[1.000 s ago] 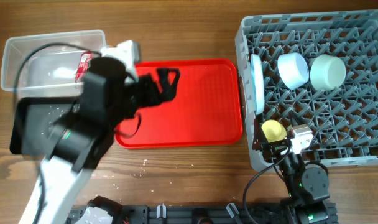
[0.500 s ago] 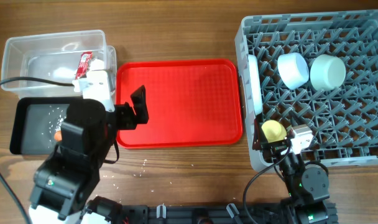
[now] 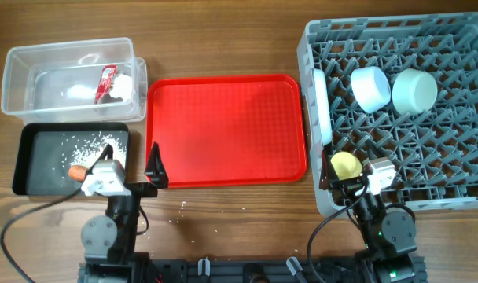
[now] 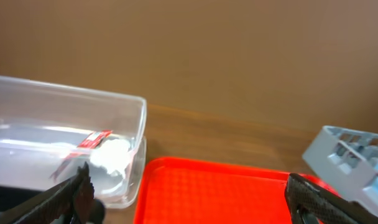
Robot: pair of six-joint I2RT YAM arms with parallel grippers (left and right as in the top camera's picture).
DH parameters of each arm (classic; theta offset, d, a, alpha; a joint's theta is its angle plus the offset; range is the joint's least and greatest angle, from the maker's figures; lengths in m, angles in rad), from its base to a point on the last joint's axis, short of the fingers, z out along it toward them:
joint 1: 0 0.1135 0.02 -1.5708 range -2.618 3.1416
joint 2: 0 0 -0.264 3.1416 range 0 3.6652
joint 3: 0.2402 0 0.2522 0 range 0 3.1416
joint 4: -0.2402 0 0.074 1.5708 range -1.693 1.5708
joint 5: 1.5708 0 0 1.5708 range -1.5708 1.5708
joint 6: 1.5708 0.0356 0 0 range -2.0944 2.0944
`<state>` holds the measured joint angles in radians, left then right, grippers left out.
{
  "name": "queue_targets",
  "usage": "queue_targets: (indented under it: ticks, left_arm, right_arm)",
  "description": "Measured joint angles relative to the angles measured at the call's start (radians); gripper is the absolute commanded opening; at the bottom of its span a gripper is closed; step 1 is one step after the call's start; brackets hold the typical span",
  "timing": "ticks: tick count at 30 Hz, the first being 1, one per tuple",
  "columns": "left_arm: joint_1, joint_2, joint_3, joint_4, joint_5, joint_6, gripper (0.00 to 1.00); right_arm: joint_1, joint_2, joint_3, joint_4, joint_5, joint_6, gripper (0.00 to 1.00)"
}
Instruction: Sort waste into correct bins and load items into the dishwasher rack
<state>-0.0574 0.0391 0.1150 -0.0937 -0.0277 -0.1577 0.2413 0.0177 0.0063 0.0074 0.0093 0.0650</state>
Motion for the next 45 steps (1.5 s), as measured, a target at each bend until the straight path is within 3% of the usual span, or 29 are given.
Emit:
queue_targets:
  ticks: [5,45]
  left_arm:
    - [0.014,-0.019,-0.101,0.016,0.000,0.000,1.00]
    - [0.014,-0.024,-0.102,0.020,0.000,0.000,1.00]
  right_arm:
    - [0.000,0.000,0.000,0.000,0.000,0.000,1.00]
    - [0.000,0.000,0.000,0.000,0.000,0.000,1.00]
